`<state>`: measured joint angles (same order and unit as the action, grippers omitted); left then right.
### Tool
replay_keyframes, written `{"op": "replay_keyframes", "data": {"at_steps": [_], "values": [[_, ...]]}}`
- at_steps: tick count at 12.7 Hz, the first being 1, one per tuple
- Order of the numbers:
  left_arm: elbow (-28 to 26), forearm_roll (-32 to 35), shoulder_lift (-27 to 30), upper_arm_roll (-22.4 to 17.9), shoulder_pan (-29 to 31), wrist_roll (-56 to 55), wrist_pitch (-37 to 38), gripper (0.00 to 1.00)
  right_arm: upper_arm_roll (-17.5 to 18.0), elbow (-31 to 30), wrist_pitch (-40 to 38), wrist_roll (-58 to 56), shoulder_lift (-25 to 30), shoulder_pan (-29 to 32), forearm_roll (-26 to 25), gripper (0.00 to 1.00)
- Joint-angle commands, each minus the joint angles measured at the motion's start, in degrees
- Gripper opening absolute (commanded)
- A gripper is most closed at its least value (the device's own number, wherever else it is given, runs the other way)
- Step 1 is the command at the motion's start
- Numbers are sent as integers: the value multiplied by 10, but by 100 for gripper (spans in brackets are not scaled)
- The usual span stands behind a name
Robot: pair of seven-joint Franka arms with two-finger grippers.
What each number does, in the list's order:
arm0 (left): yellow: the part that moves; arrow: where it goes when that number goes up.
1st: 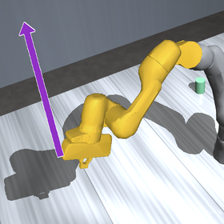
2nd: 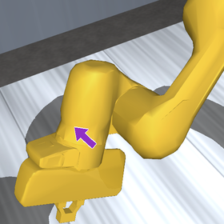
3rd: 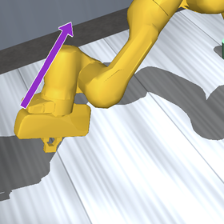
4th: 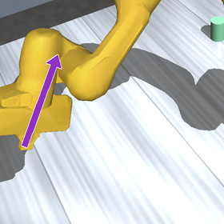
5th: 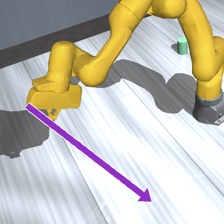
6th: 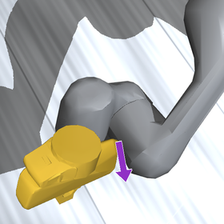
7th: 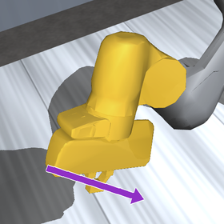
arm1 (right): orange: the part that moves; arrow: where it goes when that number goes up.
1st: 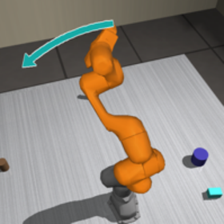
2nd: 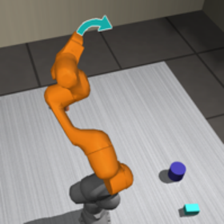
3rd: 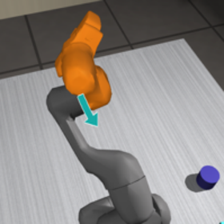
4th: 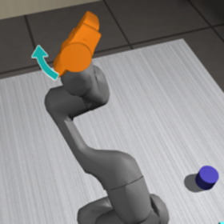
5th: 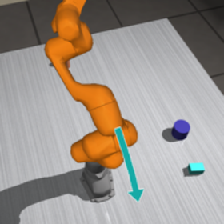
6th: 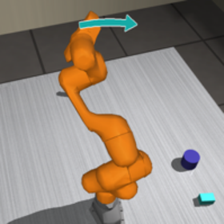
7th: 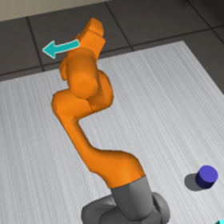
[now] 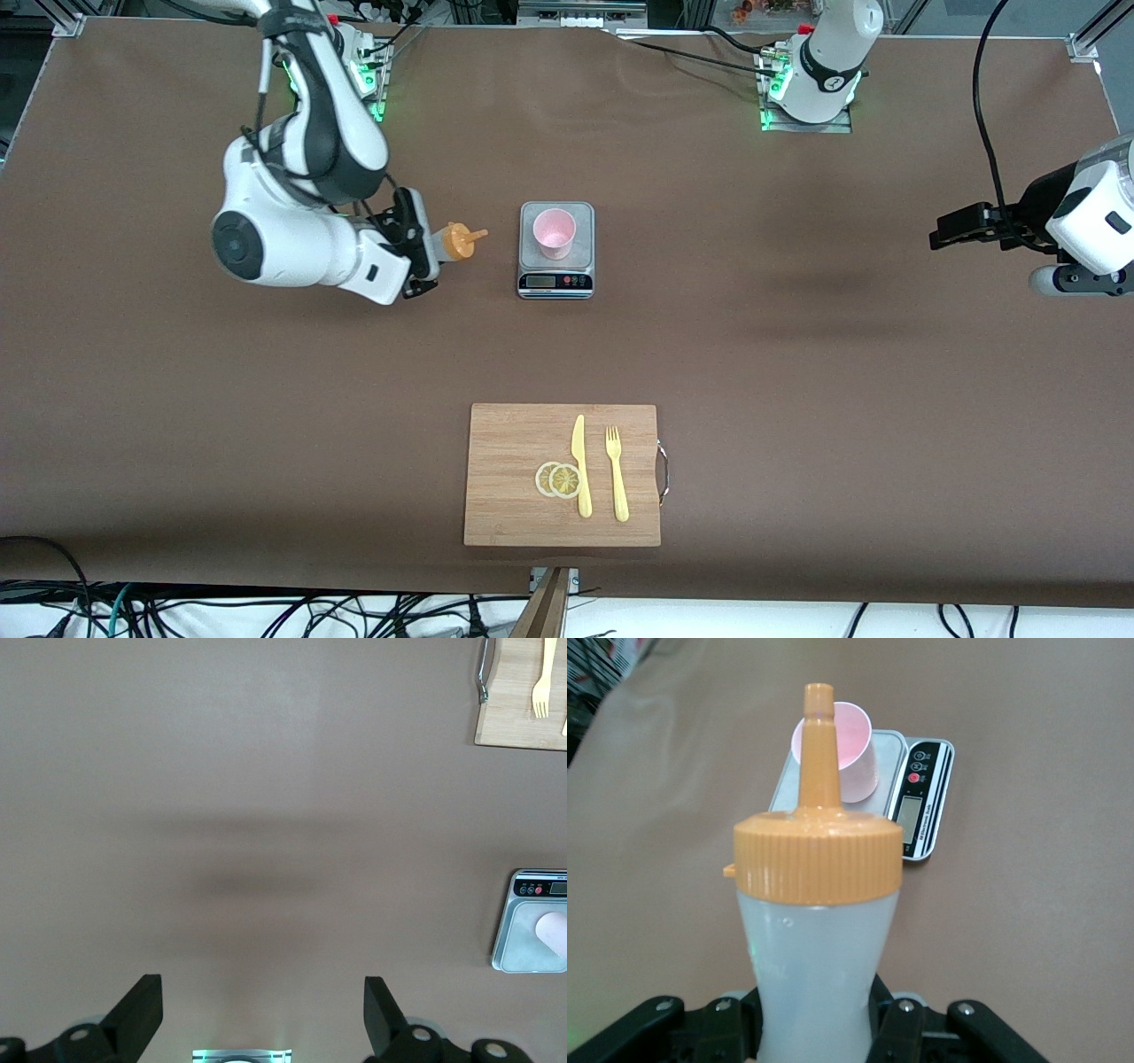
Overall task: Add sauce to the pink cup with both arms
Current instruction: 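Carry the squeeze bottle back and set it upright on the table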
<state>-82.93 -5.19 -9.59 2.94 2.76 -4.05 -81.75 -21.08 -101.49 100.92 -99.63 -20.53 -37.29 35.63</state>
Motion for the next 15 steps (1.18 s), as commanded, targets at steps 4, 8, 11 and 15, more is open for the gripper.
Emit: {"op": "replay_keyframes", "data": {"at_steps": [4,8,11,15], "values": [[4,3,-1,0,1,13,0,100,3,-5,-129,-235,-45,144,130,26],[4,4,-1,0,1,13,0,100,3,1,-229,-370,-107,227,180,26],[4,4,-1,0,1,13,0,100,5,16,-306,-466,-182,284,214,26],[4,4,-1,0,1,13,0,100,6,45,-339,-531,-247,328,215,28]]}}
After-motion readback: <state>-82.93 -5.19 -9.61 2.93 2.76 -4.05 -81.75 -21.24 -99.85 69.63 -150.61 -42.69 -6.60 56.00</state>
